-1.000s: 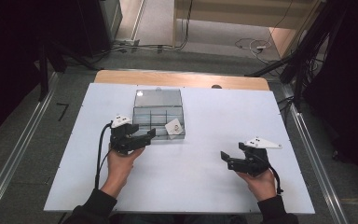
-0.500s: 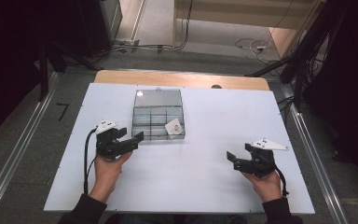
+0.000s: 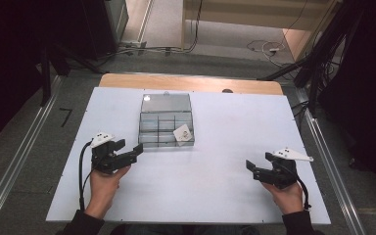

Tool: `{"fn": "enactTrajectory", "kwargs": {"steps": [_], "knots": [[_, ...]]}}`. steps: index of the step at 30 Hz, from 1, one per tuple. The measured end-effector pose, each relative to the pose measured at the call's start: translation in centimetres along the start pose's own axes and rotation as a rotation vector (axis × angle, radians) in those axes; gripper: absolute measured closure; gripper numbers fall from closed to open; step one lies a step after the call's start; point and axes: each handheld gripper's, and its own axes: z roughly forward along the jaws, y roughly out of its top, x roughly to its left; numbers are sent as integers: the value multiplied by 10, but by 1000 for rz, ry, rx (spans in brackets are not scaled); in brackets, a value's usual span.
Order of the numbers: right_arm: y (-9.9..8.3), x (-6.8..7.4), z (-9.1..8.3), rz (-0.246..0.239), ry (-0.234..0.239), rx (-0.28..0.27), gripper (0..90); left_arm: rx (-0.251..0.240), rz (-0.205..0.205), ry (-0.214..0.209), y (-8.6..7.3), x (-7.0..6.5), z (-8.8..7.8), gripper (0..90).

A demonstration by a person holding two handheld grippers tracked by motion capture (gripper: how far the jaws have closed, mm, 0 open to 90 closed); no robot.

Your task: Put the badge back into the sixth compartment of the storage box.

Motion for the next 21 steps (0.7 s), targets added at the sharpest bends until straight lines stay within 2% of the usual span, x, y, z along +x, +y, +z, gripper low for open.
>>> {"fn": "enactTrajectory", "kwargs": {"steps": [13, 21], "knots": [[-7, -10, -7, 9, -31, 0, 153, -2, -6, 27, -9, 11, -15, 257], [-10, -16, -10, 18, -45, -2, 153, 2, -5, 44, -13, 15, -20, 257]]}}
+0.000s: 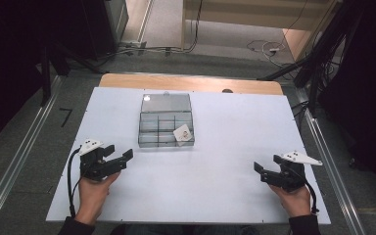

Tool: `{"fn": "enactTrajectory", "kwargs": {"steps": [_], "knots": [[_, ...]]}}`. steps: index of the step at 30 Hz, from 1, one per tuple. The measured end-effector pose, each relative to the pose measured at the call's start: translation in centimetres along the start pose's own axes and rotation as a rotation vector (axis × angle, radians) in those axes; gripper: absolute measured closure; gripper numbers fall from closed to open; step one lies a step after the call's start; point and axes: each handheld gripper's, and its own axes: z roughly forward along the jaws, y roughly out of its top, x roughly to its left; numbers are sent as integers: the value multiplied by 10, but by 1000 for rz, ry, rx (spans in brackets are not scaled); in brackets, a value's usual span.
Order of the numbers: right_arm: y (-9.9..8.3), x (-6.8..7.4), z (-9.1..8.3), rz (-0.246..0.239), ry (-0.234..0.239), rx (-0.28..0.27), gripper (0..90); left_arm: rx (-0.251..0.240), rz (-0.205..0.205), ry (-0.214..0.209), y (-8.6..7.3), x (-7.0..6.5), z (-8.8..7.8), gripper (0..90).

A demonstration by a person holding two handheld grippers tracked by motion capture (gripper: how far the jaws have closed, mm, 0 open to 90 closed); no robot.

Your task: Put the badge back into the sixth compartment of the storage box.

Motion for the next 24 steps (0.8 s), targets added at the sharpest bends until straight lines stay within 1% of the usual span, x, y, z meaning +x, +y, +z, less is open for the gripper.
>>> {"fn": "enactTrajectory", "kwargs": {"steps": [12, 18, 24], "knots": [[-5, -10, -4, 18, -23, 2, 154, 8, -5, 2, -8, 6, -11, 257], [-7, -13, -6, 25, -34, 4, 153, 16, -15, 12, -14, 13, -19, 257], [-10, -18, -9, 34, -46, 3, 153, 32, -17, 33, -22, 22, -28, 258]]}}
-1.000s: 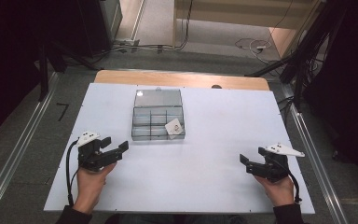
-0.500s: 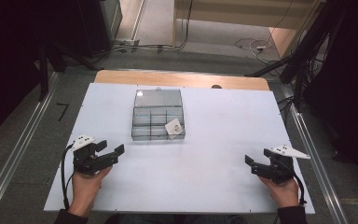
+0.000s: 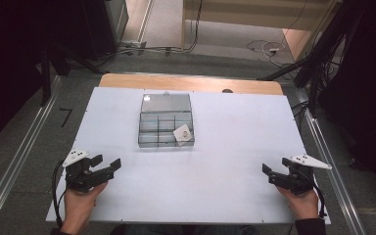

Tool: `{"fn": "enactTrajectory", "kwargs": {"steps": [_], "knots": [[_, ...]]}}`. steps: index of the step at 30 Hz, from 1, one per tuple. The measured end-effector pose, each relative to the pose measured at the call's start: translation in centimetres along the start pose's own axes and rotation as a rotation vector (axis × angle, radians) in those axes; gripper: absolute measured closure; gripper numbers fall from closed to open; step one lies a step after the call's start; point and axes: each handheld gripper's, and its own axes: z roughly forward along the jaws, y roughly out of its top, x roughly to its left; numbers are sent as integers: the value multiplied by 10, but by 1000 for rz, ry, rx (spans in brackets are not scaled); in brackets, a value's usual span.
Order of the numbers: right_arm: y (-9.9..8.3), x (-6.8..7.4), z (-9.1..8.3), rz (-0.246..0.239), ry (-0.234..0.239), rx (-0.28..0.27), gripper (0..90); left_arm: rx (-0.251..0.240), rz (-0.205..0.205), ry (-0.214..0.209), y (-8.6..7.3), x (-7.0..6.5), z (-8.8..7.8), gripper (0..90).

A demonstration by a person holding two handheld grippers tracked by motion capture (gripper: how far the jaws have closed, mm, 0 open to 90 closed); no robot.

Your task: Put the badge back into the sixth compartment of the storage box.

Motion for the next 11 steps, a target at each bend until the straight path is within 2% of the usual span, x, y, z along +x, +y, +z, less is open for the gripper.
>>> {"fn": "enactTrajectory", "kwargs": {"steps": [8, 11], "knots": [[-4, -6, -3, 15, -13, 2, 153, 37, -14, 19, -12, 12, -9, 257], [-5, -8, -4, 19, -19, 3, 153, 32, -36, -11, -12, 14, -11, 256]]}}
